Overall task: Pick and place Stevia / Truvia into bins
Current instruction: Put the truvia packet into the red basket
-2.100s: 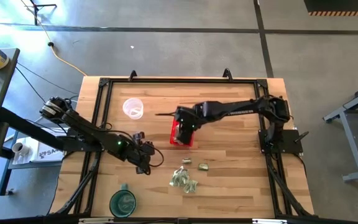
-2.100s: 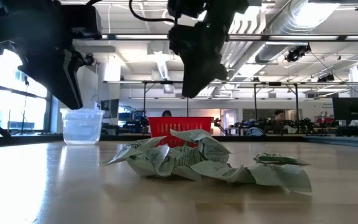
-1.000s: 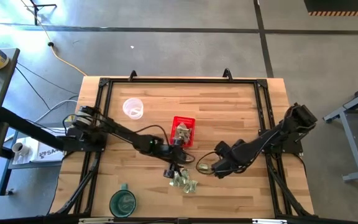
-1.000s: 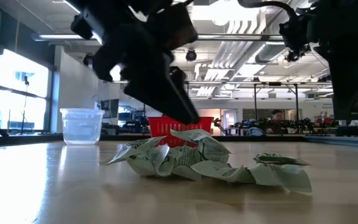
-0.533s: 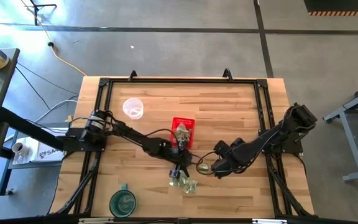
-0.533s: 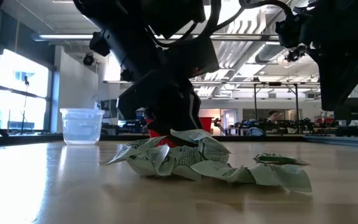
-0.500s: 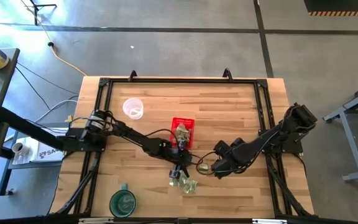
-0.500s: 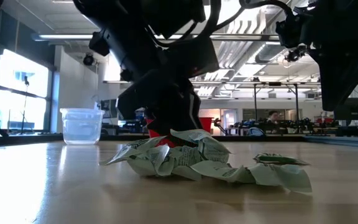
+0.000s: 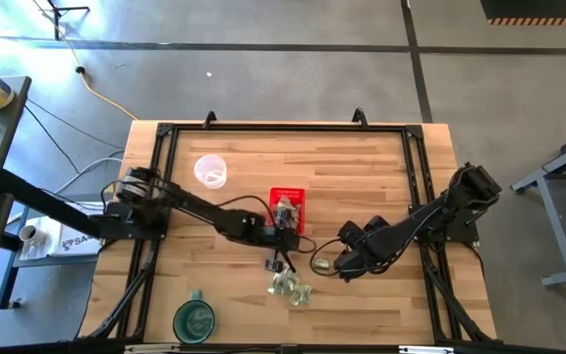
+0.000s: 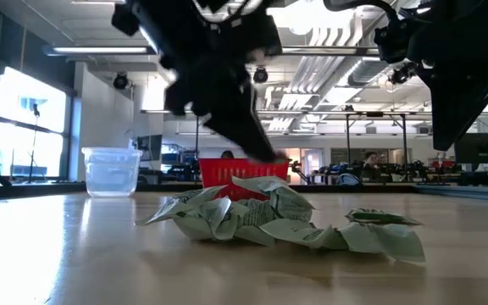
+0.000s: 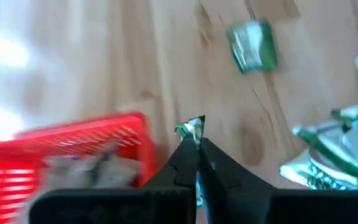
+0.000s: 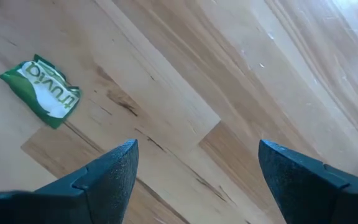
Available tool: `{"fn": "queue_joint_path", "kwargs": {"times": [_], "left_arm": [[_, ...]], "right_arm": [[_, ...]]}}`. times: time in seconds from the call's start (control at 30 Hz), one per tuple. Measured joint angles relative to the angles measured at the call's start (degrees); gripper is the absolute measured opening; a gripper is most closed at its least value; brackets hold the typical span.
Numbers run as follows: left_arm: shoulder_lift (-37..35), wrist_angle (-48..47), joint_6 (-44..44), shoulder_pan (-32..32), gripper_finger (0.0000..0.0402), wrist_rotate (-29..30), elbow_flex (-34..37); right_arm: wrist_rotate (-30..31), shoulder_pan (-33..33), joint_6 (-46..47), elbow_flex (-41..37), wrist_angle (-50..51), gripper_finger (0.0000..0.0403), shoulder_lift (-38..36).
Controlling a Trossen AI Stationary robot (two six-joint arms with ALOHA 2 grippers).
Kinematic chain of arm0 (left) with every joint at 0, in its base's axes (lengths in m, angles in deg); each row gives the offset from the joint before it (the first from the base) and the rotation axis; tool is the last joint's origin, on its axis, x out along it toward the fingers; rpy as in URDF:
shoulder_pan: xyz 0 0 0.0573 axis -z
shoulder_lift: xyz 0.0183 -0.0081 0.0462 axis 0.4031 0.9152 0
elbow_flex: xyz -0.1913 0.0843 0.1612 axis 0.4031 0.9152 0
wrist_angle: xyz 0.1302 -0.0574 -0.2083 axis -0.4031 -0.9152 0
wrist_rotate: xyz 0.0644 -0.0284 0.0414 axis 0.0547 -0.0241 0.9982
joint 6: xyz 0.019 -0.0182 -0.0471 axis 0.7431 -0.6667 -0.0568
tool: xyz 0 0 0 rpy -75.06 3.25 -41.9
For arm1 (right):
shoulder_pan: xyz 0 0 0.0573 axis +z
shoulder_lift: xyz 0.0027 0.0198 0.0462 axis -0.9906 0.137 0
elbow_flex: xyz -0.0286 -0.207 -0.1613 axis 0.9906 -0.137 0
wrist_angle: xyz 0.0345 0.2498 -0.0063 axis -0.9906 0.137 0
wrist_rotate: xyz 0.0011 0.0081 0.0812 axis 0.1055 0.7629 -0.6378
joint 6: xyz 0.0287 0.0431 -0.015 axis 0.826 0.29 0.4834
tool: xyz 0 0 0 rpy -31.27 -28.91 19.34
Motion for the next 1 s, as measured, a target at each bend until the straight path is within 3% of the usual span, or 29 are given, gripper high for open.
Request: {"fn": "queue_joint_path", "kwargs": {"times": [0.2, 0.33, 0.53, 0.73, 0.87, 1.0], "left_arm": [[-7.46, -6.55, 0.01, -1.46, 0.0034, 5.34, -0.07], [-7.06, -7.12, -0.13, -6.05, 0.0048, 4.27, 0.38], [-3.90, -9.81, -1.46, -12.13, 0.0168, -0.55, 0.40], [-6.95, -23.16, -5.51, -11.42, 0.0273, -0.02, -0.78], [-12.41, -29.31, -11.97, -7.80, 0.0284, 4.78, 0.19], [-17.08, -32.38, -17.04, -4.24, 0.0262, 9.25, 1.54]], "right_arm": [[0.52, -0.55, -2.94, 0.02, -1.59, 0.0321, 0.02], [-0.10, -1.26, -15.83, 0.02, -10.54, 0.0321, 0.29], [-5.89, -3.38, -31.55, 0.09, -20.93, 0.0321, 2.21], [-12.03, -5.24, -39.74, 0.04, -24.03, 0.0321, 6.91], [-15.18, -5.89, -42.68, 0.04, -28.96, 0.0321, 9.45], [-13.80, -6.41, -41.65, 0.06, -30.26, 0.0321, 11.00]]}}
